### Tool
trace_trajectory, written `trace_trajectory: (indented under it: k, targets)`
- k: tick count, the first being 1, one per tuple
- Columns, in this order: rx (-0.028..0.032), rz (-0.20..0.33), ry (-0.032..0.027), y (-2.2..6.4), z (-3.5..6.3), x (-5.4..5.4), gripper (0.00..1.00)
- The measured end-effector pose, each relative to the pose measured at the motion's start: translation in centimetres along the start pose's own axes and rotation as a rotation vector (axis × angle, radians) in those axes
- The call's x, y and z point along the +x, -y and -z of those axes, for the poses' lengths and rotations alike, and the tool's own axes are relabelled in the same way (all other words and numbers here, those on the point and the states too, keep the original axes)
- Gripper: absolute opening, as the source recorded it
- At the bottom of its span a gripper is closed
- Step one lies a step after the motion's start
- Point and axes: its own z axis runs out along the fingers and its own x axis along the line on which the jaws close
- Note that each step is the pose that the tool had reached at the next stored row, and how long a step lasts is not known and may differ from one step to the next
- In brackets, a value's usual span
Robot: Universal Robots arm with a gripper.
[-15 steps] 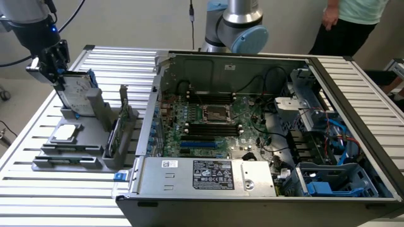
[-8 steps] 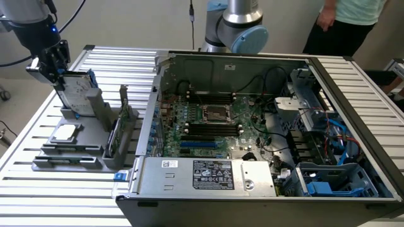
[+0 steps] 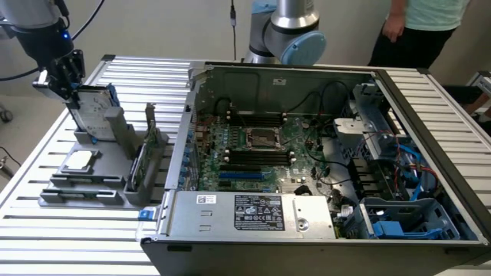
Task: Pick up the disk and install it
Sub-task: 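Pick up the disk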
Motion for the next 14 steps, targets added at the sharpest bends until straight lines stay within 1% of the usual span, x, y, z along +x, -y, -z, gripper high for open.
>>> trace_trajectory:
  k: [4, 6, 14]
  targets:
    - [-0.0001, -0.001, -0.0002, 0.0, 0.0, 0.0, 0.36]
    - [0.0001, -0.001, 0.0002, 0.0, -0.01, 0.03, 0.33]
    - [0.0, -0.001, 0.0003, 0.0, -0.02, 0.28, 0.33]
